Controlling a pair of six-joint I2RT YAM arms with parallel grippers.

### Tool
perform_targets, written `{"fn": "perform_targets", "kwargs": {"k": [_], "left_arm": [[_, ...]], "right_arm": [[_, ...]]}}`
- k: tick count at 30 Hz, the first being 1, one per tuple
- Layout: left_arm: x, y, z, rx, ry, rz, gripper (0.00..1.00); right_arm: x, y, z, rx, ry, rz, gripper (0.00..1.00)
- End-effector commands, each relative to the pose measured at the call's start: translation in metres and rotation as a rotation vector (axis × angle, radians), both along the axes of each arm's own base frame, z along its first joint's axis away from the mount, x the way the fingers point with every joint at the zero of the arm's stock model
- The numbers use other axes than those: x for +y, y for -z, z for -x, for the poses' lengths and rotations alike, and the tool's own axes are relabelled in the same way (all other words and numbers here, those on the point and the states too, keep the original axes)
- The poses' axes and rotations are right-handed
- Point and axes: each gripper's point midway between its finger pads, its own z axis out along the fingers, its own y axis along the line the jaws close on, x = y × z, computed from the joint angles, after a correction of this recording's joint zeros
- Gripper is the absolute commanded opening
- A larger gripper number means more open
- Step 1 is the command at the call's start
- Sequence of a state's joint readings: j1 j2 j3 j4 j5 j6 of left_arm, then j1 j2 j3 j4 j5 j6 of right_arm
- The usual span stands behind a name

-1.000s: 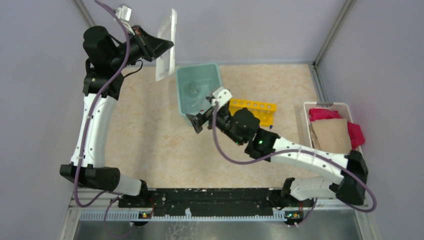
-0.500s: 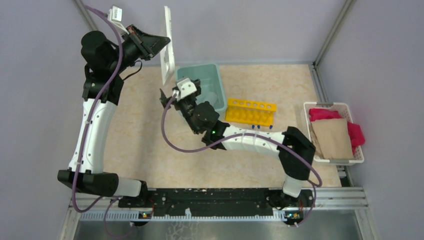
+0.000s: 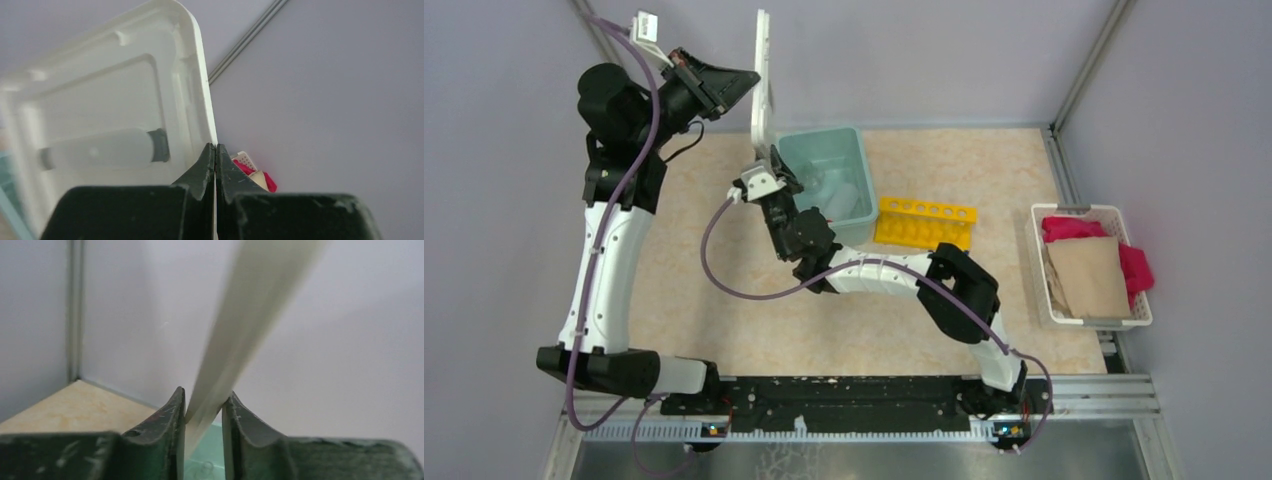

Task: Organize the chemistry lab equipment

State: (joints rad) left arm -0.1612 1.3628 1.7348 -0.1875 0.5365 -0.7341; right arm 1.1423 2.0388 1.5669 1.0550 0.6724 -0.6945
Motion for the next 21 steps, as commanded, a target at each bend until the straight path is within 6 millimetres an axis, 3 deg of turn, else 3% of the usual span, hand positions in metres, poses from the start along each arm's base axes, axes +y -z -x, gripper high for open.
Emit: {"fn": "perform_targets", "kwargs": {"k": [1, 2, 3, 4, 5, 8, 12, 15, 21], "left_arm": [[0.004, -0.028, 0.019, -0.063, 0.023, 0.013, 0.14], [0.004, -0.027, 0.019, -0.06, 0.038, 0.006, 0.37], [0.004, -0.027, 0.019, -0.059, 0.052, -0.008, 0.68], [0.003, -0.026, 0.02, -0.058, 0.07, -0.028, 0.94], [0.003, -0.023, 0.021, -0.053, 0.083, -0.055, 0.98], [0.019, -0.023, 0.023, -0.076, 0.032, -0.117, 0.99], [0.047, -0.028, 0.031, -0.119, -0.069, -0.154, 0.99], [0.073, -0.018, 0.023, -0.096, -0.173, -0.196, 0.99], [0.098, 0.029, 0.002, 0.043, -0.19, -0.267, 0.99]], "right_arm": [[-0.047, -0.055, 0.016, -0.159, 0.106, -0.015, 0.11], [-0.055, -0.059, 0.018, -0.178, 0.131, 0.005, 0.05], [-0.064, -0.061, 0.02, -0.188, 0.161, 0.023, 0.0], [-0.072, -0.065, 0.023, -0.202, 0.189, 0.04, 0.0], [-0.08, -0.068, 0.024, -0.204, 0.214, 0.065, 0.0], [-0.095, -0.079, 0.033, -0.222, 0.228, 0.182, 0.0], [-0.097, -0.068, 0.037, -0.154, 0.164, 0.431, 0.0], [-0.093, -0.037, 0.036, -0.098, 0.135, 0.645, 0.0], [-0.089, 0.026, 0.028, 0.011, 0.106, 0.875, 0.06]]}}
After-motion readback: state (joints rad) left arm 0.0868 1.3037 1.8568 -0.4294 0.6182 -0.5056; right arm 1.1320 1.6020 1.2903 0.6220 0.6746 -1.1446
